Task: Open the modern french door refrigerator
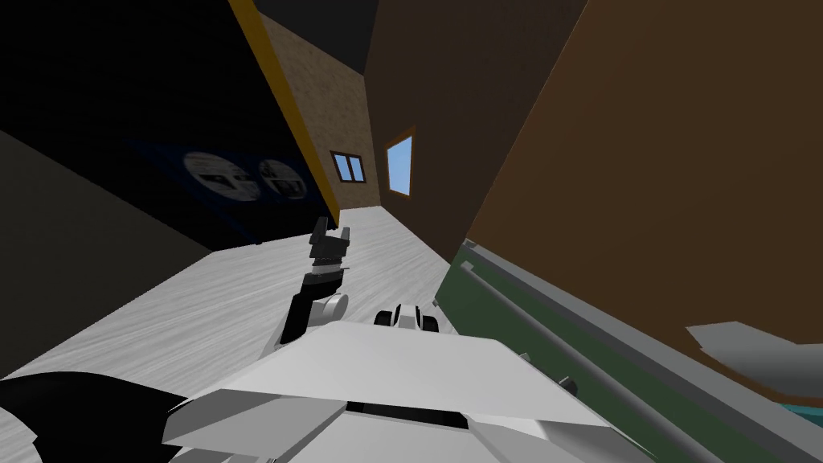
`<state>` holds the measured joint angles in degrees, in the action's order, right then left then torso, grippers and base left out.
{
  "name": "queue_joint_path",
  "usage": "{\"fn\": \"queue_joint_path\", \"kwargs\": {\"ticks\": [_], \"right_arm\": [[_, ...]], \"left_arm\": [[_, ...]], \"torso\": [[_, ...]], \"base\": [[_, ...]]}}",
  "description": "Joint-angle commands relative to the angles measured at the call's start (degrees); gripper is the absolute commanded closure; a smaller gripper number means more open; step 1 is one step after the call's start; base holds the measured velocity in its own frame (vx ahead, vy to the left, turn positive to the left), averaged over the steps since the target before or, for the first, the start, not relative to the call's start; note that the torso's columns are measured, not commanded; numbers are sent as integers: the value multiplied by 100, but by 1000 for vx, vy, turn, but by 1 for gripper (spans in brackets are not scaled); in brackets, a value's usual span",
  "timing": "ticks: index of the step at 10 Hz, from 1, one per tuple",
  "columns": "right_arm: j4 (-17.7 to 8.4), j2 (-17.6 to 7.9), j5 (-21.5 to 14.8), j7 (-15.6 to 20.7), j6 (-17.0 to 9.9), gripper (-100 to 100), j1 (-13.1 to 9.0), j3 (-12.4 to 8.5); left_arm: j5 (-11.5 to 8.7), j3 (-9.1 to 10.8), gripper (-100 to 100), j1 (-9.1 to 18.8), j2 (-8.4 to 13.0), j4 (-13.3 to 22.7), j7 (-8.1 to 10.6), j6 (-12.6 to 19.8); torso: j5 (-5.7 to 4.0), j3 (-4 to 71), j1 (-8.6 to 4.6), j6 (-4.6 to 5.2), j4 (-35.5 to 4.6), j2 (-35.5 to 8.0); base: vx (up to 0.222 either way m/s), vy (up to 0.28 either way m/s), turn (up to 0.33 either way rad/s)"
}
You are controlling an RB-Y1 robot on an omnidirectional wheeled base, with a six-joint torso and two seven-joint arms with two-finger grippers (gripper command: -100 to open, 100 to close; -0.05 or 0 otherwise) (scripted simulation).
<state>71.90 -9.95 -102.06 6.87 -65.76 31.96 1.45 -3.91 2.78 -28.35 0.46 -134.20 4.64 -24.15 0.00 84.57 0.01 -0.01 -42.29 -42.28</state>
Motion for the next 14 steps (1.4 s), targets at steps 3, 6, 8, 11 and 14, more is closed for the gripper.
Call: {"fn": "queue_joint_path", "kwargs": {"ticks": [3, 6, 8, 11, 14], "right_arm": [[-361, 57, -719, 145, -714, -100, -6, -42], [-496, 82, -1038, 199, -1035, -100, -16, -60], [-622, 103, -1278, 250, -1267, -100, -26, -76], [-843, 131, -1711, 344, -1685, -100, -43, -107], [-1097, 136, -2223, 455, -2174, -100, -61, -144]], "left_arm": [[0, 0, 0, 0, 0, 0, 0, 0], [0, 0, 0, 0, 0, 0, 0, 0], [0, 0, 0, 0, 0, 0, 0, 0], [0, 0, 0, 0, 0, 0, 0, 0], [0, 0, 0, 0, 0, 0, 0, 0]], "torso": [[0, 1, -1, 2, 1, 0], [0, -1, -2, 0, 0, -1], [0, 0, -1, 0, 0, 0], [0, 2, 0, 1, 1, 3], [0, 0, 0, 0, 0, 1]], "base": [[30, 7, 71], [23, 3, 47], [20, 1, 53], [25, 3, 54], [26, 2, 61]]}}
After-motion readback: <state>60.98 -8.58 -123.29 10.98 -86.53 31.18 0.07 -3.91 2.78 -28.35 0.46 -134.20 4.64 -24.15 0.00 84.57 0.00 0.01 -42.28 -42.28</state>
